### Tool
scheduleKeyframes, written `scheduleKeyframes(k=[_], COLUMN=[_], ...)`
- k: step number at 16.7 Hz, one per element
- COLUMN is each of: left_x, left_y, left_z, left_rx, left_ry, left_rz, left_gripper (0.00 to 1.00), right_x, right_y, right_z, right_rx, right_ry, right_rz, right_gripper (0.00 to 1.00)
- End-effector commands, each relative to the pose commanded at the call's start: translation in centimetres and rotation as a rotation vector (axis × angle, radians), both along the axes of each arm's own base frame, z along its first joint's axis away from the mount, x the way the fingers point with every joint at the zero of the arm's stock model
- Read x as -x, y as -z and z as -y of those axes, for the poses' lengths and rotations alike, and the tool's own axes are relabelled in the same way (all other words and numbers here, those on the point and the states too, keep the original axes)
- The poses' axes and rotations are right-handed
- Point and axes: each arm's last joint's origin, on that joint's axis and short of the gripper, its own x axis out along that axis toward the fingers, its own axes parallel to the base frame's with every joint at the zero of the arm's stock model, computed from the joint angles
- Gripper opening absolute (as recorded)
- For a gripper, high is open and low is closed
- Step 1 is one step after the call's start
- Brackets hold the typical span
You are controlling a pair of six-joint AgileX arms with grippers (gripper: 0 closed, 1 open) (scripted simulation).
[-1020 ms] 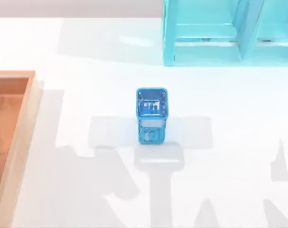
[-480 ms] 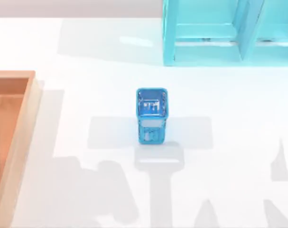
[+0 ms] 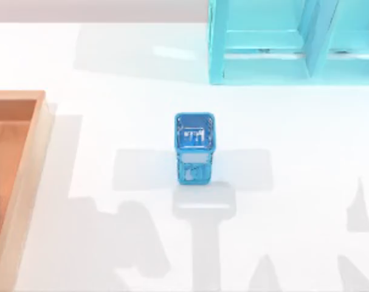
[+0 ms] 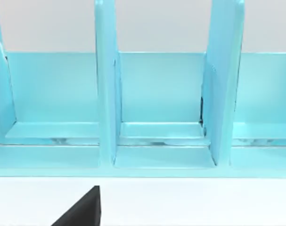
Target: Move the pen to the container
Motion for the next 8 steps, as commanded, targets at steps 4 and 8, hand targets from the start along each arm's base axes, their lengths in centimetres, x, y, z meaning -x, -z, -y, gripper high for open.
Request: scheduleKeyframes(k=[4,8], left_x=[-0.1,-0.1], left_y=[2.8,4.0], left_z=[1.4,2.2], left_rx=[0.002,0.013], left_ry=[0.005,0.002], left_rz=[-0.001,-0.007], left_gripper=[0.00,0.00], right_x=[0.0,0.0], right_y=[0.0,0.0], right_z=[0.0,0.0], right_rx=[0.000,0.000], right_ry=[0.000,0.000], right_rz=[0.000,0.000], right_gripper=[1.00,1.00])
